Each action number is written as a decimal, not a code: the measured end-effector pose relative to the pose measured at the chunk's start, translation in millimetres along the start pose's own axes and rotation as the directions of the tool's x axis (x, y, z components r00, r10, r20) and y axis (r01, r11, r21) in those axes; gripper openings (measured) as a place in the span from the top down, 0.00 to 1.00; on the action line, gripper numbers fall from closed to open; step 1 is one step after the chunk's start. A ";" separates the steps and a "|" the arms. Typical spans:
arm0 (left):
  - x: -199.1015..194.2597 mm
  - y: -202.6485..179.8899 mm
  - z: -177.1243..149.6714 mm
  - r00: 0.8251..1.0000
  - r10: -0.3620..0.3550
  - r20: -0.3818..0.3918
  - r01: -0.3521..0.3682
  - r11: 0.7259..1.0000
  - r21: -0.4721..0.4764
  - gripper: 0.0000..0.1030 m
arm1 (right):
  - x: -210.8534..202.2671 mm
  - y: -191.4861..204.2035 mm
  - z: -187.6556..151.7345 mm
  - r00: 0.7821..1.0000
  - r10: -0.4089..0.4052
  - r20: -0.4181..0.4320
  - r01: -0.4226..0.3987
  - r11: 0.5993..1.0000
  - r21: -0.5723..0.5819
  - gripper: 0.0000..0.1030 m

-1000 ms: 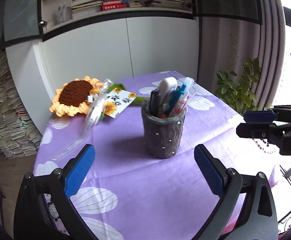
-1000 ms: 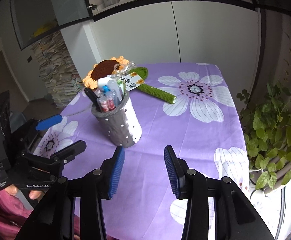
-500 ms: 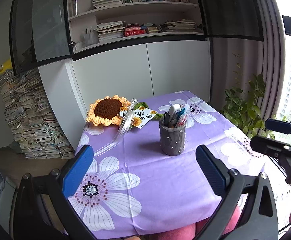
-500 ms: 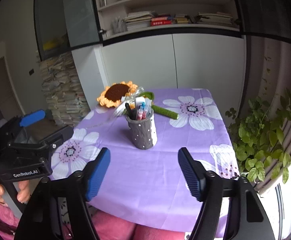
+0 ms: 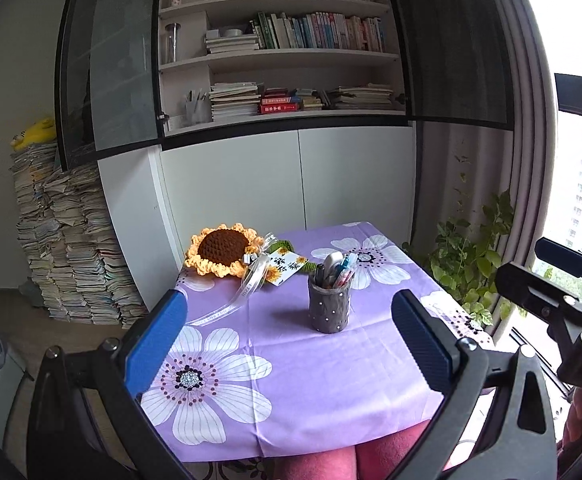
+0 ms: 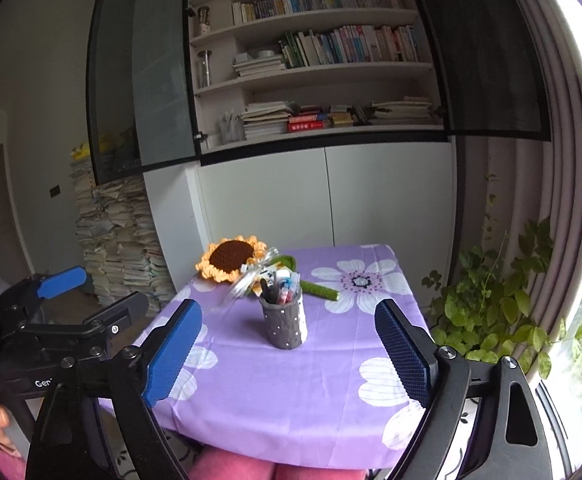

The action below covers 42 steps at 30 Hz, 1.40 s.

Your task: Organize stationery

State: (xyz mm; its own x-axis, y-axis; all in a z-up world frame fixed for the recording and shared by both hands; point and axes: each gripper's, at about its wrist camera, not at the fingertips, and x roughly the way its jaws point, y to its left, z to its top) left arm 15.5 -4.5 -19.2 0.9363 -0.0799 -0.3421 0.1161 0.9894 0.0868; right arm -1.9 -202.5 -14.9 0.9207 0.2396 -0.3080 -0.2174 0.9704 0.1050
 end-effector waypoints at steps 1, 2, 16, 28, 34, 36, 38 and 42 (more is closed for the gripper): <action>-4.0 -0.5 1.7 1.000 -0.001 0.006 0.001 1.000 -0.001 0.01 | -3.0 2.3 1.8 1.000 0.000 0.010 0.000 1.000 -0.007 0.12; -8.2 -0.8 2.3 1.000 -0.001 0.013 0.001 1.000 -0.002 0.01 | -5.8 4.7 2.7 1.000 0.000 0.018 0.000 1.000 -0.014 0.12; -29.5 -8.0 0.9 0.998 0.010 0.062 -0.010 1.000 -0.004 0.01 | -29.8 11.5 2.0 0.997 -0.014 0.079 0.016 1.000 -0.024 0.12; -24.0 -6.4 -1.4 0.999 0.020 0.046 -0.019 1.000 -0.009 0.01 | -20.9 1.5 -3.3 0.999 -0.012 0.047 0.012 1.000 0.009 0.12; -21.8 -6.5 -2.8 0.999 0.025 0.041 -0.025 1.000 -0.001 0.01 | -17.4 4.4 -5.8 1.000 -0.006 0.029 0.006 1.000 0.000 0.12; -21.9 -6.7 -2.8 0.999 0.024 0.041 -0.024 1.000 -0.003 0.01 | -17.3 4.5 -5.4 1.000 -0.007 0.030 0.007 1.000 0.001 0.12; -20.8 -6.8 -3.1 0.999 0.024 0.038 -0.024 1.000 -0.005 0.01 | -17.1 4.4 -5.4 1.000 -0.008 0.029 0.007 1.000 0.002 0.12; -18.9 -5.9 -3.3 0.999 0.025 0.032 -0.025 1.000 -0.007 0.01 | -16.1 3.8 -6.7 1.000 -0.010 0.025 0.010 1.000 0.006 0.12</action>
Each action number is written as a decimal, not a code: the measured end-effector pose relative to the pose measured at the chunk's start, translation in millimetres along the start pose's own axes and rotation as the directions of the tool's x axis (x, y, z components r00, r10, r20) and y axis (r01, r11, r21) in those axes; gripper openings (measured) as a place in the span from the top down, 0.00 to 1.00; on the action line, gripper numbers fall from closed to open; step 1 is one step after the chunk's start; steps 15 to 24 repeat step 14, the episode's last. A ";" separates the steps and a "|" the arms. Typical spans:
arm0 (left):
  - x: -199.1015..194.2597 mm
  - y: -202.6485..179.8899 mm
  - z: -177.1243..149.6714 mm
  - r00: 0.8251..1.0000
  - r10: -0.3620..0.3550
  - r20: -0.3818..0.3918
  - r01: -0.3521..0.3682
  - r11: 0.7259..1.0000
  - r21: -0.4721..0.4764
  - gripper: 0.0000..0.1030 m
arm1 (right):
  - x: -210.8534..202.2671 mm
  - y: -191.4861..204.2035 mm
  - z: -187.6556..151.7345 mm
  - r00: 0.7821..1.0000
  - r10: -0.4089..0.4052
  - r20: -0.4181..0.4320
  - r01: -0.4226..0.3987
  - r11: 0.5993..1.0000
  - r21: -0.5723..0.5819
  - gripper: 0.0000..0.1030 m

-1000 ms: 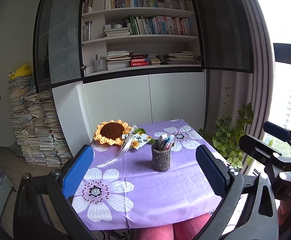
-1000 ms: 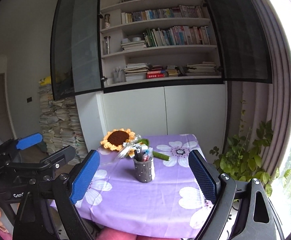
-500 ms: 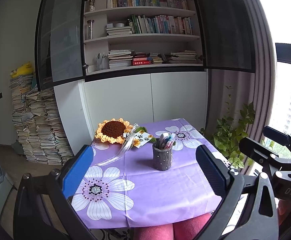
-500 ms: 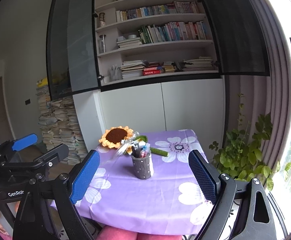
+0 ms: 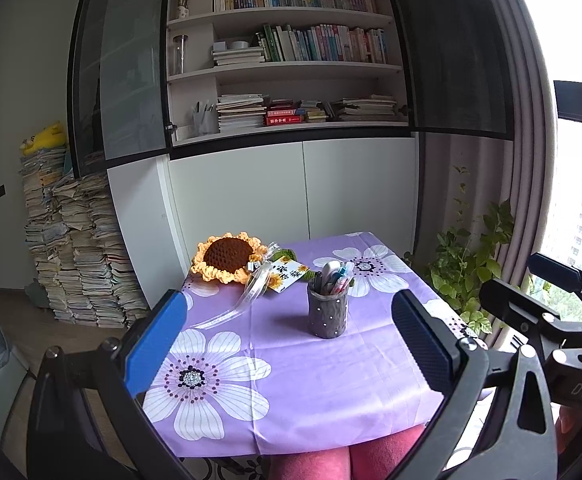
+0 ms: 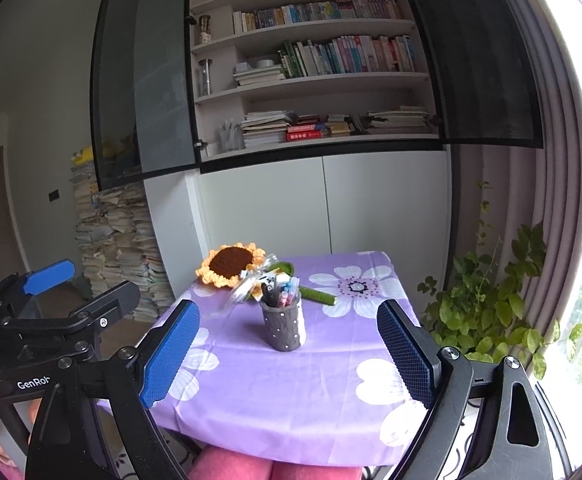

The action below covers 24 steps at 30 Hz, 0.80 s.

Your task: Organize stationery

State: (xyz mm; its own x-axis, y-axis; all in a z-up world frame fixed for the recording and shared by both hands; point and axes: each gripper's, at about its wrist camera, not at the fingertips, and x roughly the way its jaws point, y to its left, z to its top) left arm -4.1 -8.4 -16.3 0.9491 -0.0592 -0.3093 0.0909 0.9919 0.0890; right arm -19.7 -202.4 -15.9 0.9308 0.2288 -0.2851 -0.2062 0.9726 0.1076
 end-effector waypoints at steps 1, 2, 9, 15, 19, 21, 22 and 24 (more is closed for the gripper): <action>0.5 0.5 -0.2 1.000 0.001 -0.002 -0.001 1.000 -0.001 0.01 | 0.1 0.0 0.0 1.000 0.001 -0.001 -0.001 1.000 0.000 0.12; 1.2 1.1 -0.1 1.000 0.001 -0.004 -0.001 1.000 -0.003 0.01 | 0.3 0.0 0.0 1.000 0.001 -0.001 -0.001 1.000 0.000 0.12; 8.0 4.3 0.6 1.000 0.003 -0.023 -0.003 1.000 -0.008 0.01 | 4.7 0.7 -3.8 1.000 0.006 -0.012 -0.006 1.000 -0.014 0.12; 11.6 5.7 -0.5 0.999 0.003 -0.033 -0.004 1.000 -0.008 0.01 | 9.3 2.2 -3.6 1.000 0.007 -0.025 -0.008 1.000 -0.018 0.12; 11.6 5.7 -0.5 0.999 0.003 -0.033 -0.004 1.000 -0.008 0.01 | 9.3 2.2 -3.6 1.000 0.007 -0.025 -0.008 1.000 -0.018 0.12; 11.6 5.7 -0.5 0.999 0.003 -0.033 -0.004 1.000 -0.008 0.01 | 9.3 2.2 -3.6 1.000 0.007 -0.025 -0.008 1.000 -0.018 0.12; 11.6 5.7 -0.5 0.999 0.003 -0.033 -0.004 1.000 -0.008 0.01 | 9.3 2.2 -3.6 1.000 0.007 -0.025 -0.008 1.000 -0.018 0.12; 11.6 5.7 -0.5 0.999 0.003 -0.033 -0.004 1.000 -0.008 0.01 | 9.3 2.2 -3.6 1.000 0.007 -0.025 -0.008 1.000 -0.018 0.12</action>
